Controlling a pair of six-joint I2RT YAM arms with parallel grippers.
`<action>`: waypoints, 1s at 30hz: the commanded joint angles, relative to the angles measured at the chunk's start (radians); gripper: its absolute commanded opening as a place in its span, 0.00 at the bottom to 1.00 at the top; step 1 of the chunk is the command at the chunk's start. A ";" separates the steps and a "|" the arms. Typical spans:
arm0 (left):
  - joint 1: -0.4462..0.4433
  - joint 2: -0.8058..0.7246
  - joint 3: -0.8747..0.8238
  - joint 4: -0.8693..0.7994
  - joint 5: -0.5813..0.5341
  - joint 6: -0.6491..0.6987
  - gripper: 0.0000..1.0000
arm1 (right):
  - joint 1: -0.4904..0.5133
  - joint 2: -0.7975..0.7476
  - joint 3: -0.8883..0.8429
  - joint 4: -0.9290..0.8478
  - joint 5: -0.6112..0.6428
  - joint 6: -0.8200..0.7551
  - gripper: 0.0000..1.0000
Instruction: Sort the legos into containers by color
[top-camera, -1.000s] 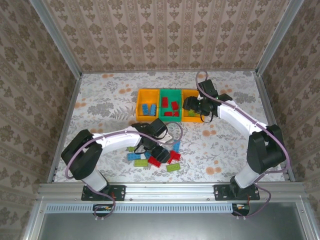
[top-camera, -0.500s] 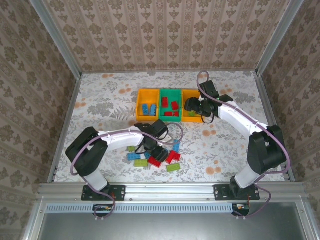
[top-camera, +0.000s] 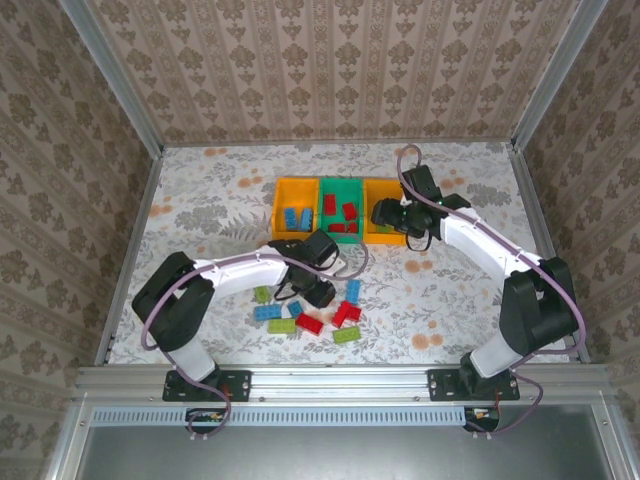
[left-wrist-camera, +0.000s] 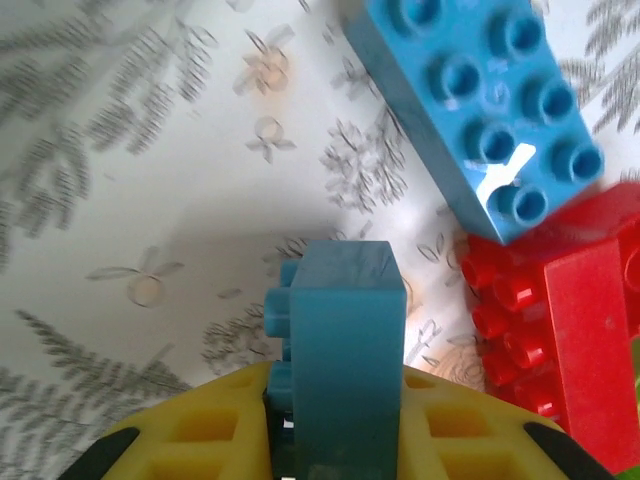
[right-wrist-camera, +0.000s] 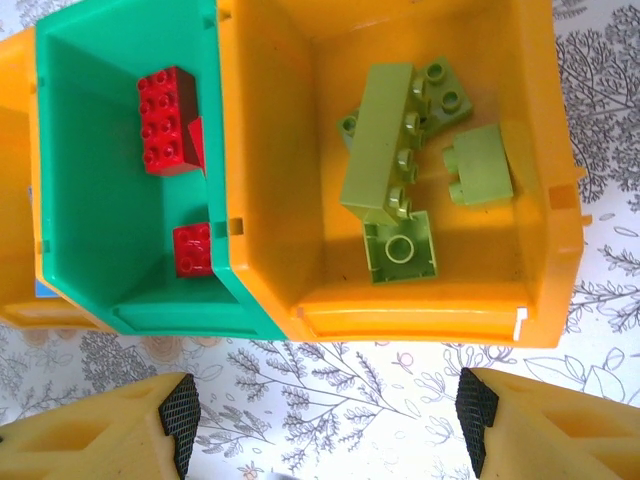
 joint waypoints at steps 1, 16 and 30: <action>0.055 -0.083 0.047 0.011 -0.039 -0.019 0.24 | -0.001 -0.029 -0.036 0.006 0.027 0.022 0.72; 0.411 -0.018 0.253 0.059 0.048 -0.185 0.26 | 0.222 0.110 0.019 -0.209 0.137 0.065 0.67; 0.498 0.135 0.333 0.140 0.066 -0.251 0.28 | 0.365 0.204 0.003 -0.199 0.107 0.228 0.65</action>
